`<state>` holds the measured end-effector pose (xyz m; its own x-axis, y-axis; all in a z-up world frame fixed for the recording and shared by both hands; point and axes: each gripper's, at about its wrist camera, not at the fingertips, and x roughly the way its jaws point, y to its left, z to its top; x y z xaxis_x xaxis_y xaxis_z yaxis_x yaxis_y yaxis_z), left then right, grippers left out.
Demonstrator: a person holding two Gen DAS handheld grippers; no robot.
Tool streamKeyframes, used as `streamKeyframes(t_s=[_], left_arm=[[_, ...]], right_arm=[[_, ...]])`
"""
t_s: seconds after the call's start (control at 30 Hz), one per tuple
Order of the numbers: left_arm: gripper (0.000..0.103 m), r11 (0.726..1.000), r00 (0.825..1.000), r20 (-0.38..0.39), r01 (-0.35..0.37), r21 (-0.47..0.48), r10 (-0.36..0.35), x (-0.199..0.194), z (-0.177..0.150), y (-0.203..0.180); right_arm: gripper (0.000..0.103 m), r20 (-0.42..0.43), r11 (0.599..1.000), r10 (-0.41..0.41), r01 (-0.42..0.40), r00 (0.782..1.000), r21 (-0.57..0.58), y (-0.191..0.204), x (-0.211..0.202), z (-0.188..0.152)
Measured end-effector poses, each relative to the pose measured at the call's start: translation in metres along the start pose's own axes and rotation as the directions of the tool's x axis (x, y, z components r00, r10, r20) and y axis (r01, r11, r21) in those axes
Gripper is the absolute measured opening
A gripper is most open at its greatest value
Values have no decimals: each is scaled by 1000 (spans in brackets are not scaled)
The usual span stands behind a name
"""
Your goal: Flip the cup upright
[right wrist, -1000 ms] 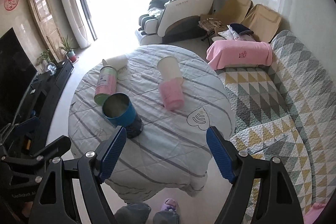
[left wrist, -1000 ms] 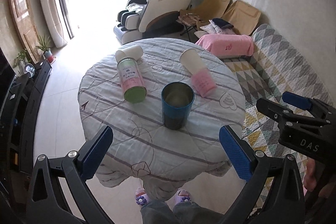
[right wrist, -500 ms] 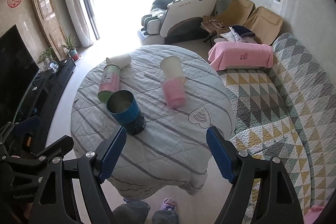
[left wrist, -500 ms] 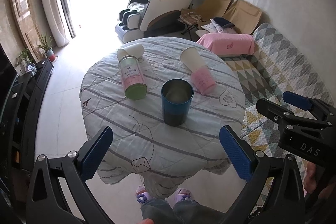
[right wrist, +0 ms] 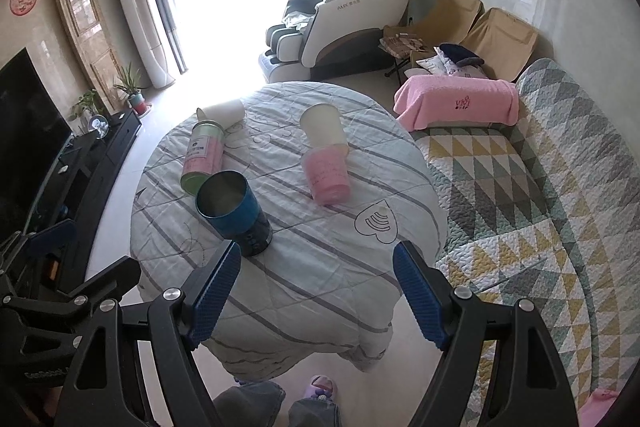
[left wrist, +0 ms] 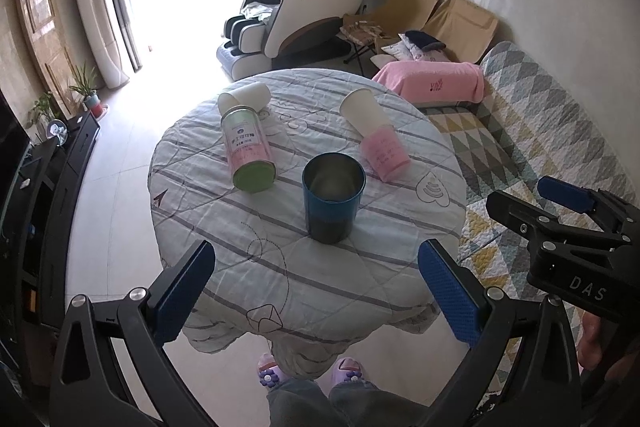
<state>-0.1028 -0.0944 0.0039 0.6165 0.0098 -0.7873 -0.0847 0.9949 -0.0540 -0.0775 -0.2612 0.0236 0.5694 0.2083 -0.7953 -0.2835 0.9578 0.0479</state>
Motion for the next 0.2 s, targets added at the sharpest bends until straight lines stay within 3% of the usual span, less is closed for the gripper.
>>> streamKeyframes(t_s=[0.2], left_arm=[[103,1000,1000,3,-1,8,1,2,4,-2]], right_arm=[[80,-10,1000,0,0,1000,-3,-2,4,2]])
